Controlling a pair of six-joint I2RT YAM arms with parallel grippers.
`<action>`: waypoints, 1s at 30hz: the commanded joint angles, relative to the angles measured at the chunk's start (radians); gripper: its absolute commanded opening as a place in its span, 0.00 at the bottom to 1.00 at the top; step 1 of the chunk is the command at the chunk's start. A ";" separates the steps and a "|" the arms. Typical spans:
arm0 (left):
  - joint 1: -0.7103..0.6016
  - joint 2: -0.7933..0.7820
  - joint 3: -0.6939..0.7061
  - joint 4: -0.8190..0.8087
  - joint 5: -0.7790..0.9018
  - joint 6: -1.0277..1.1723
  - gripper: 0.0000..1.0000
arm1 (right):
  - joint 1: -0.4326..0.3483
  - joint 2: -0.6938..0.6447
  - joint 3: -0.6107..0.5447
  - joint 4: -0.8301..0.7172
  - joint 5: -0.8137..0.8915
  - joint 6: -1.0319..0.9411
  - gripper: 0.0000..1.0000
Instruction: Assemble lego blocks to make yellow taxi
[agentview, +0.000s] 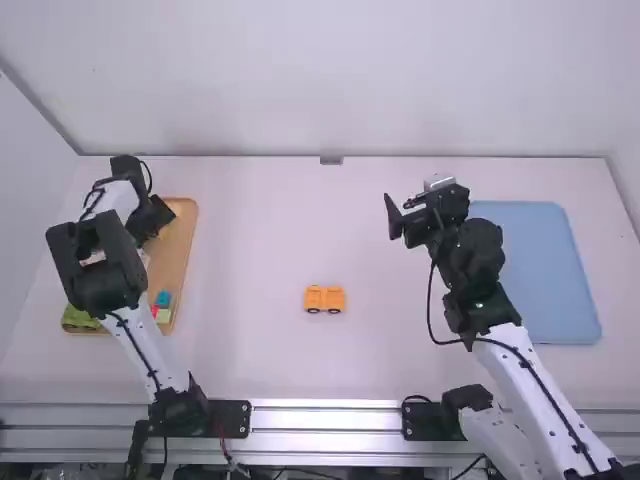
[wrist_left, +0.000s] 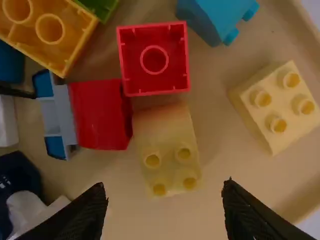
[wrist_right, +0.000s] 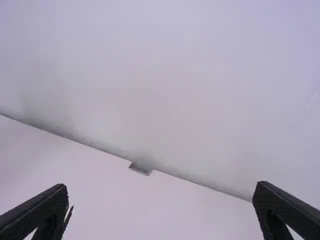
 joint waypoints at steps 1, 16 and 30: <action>0.009 0.005 -0.029 0.021 -0.012 -0.010 0.61 | 0.000 0.003 0.043 0.005 0.003 0.002 0.98; 0.009 0.005 -0.114 0.159 -0.016 -0.010 0.53 | 0.001 0.003 0.043 0.003 0.003 0.009 0.98; 0.008 0.005 -0.119 0.162 -0.064 -0.024 0.41 | 0.001 0.003 0.043 0.003 0.002 0.009 0.98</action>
